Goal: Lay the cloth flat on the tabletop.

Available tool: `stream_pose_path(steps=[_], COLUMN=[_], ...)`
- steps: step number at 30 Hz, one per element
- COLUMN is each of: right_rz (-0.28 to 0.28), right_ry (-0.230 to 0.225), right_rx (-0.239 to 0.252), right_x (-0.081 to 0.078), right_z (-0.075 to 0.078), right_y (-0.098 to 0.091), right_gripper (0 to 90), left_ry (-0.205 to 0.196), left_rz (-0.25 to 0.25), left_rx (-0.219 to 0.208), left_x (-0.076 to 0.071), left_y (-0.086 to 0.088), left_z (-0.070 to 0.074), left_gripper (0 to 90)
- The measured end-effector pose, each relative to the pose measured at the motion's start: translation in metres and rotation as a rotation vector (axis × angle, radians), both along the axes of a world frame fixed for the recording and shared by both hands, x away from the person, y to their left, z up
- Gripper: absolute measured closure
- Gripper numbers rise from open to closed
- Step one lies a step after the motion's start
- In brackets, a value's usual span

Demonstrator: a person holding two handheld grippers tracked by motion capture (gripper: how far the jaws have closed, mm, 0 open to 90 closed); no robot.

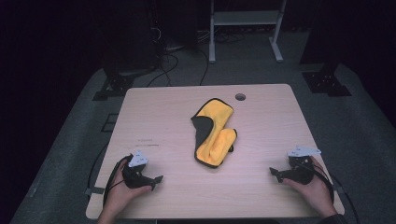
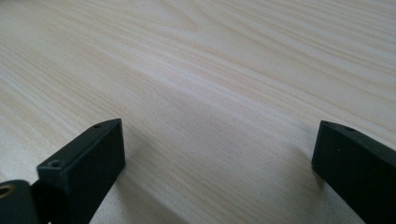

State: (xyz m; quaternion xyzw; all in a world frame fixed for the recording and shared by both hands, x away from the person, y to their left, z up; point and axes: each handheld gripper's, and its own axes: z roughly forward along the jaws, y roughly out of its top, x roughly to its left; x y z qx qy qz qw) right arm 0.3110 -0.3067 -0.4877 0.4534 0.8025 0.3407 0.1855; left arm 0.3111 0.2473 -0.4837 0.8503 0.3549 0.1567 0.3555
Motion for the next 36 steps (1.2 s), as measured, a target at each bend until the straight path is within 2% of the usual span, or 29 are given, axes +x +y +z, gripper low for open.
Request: stream_pose_path(steps=[4,7,9,10,14,17,19,24,28,32,33,34,36], right_rz=[0.004,0.009,0.014,0.021,0.050,0.064,0.083,0.127,0.167,0.200,0.200,0.212,0.225], right_ry=[-0.008,0.005,0.007,0.016,0.005,0.000,-0.009,-0.027,-0.022,-0.012,-0.012,0.001,0.001], right_rx=[0.005,0.000,0.002,0.013,0.053,0.063,0.087,0.109,0.127,0.139,0.139,0.133,0.121], right_x=[0.000,0.000,0.000,0.000,0.001,0.003,0.007,0.017,0.026,0.036,0.036,0.040,0.043], right_z=[0.002,0.006,0.006,0.008,0.016,0.020,0.025,0.034,0.037,0.037,0.037,0.035,0.034], right_y=[-0.003,-0.005,-0.005,-0.004,0.000,0.005,0.013,0.033,0.054,0.074,0.074,0.084,0.091], right_gripper=[13.0,21.3,22.9,26.2,28.3,29.1,31.6,33.5,35.1,37.8,37.8,38.2,39.0], left_ry=[0.000,0.000,0.001,0.001,0.002,0.002,0.001,0.001,0.003,0.003,0.003,0.003,0.005], left_rz=[0.000,0.000,0.000,0.000,0.001,0.001,0.002,0.001,0.001,0.002,0.002,0.002,0.001], left_rx=[0.000,0.000,0.000,0.001,0.002,0.002,0.001,0.003,0.003,0.003,0.003,0.003,0.005], left_x=[0.000,0.000,0.000,0.000,0.000,0.000,0.001,0.001,0.001,0.001,0.001,0.001,0.001], left_y=[0.000,0.000,0.000,0.000,0.000,0.000,0.000,0.000,0.000,0.000,0.000,0.000,0.000], left_z=[0.000,0.000,0.000,0.000,0.000,0.000,0.000,0.000,0.000,0.000,0.000,0.000,0.000], left_gripper=[0.0,0.0,0.0,0.0,0.0,0.0,0.0,0.0,0.0,0.0,0.0,0.0,0.0])
